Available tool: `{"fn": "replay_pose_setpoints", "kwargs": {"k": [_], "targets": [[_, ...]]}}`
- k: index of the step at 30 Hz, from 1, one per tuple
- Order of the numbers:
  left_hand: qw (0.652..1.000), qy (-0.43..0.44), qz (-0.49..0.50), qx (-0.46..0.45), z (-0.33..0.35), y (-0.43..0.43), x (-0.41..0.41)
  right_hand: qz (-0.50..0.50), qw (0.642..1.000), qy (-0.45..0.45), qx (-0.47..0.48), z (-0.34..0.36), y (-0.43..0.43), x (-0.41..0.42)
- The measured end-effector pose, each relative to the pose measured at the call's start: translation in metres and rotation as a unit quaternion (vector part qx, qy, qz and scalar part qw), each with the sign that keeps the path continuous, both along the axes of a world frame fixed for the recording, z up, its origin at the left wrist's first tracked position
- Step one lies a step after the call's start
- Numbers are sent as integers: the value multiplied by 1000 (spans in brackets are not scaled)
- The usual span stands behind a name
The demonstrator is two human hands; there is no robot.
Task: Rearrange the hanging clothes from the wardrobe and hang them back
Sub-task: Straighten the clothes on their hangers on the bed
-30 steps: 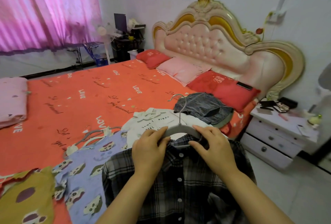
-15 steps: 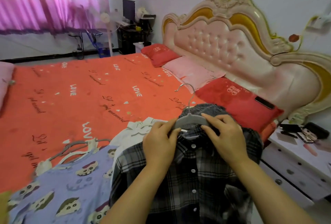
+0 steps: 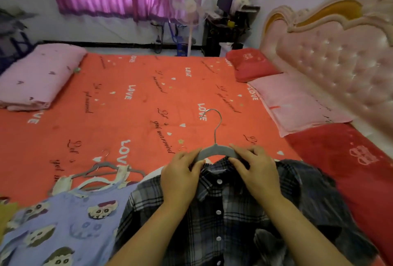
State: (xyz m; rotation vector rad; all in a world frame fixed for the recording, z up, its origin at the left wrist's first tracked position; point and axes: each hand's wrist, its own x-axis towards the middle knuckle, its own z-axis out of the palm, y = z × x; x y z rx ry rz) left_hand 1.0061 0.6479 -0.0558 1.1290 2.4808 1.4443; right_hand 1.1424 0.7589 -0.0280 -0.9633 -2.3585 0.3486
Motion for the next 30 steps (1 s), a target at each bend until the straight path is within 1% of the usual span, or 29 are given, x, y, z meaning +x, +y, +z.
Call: {"fn": "replay_pose_setpoints", "kwargs": {"k": [4,8,11,13,15,16,18,20,23,25,30], "targets": [[997,-8,25,-75,-38,52,-30,39,998,-8,-55,-49,63,-37],[991,-8,57,-122,-82,89,-54,70,993,-18,-96,-105,108,-69],[983,-12,70,-170,-117,111,-74,70,991,-19,-114,-148,130,-92],[974,0,65,-216,-143,122,-89,57,991,-25,-122,-180,142,-108],[961,8,56,-269,-172,130,-100,47,986,-63,-148,-213,155,-125],[953,6,49,-300,-186,132,-103,43,980,-102,-167,-229,160,-131],[934,-15,32,-356,-211,129,-104,45,961,-186,-198,-258,164,-140],[918,-44,15,-394,-231,121,-98,69,942,-240,-222,-282,159,-140],[900,-51,-8,-432,-250,105,-85,106,922,-270,-256,-305,137,-126],[892,-63,-3,-448,-253,94,-79,122,912,-284,-269,-310,121,-114],[885,-52,10,-462,-237,70,-75,158,906,-298,-257,-290,97,-102]]}}
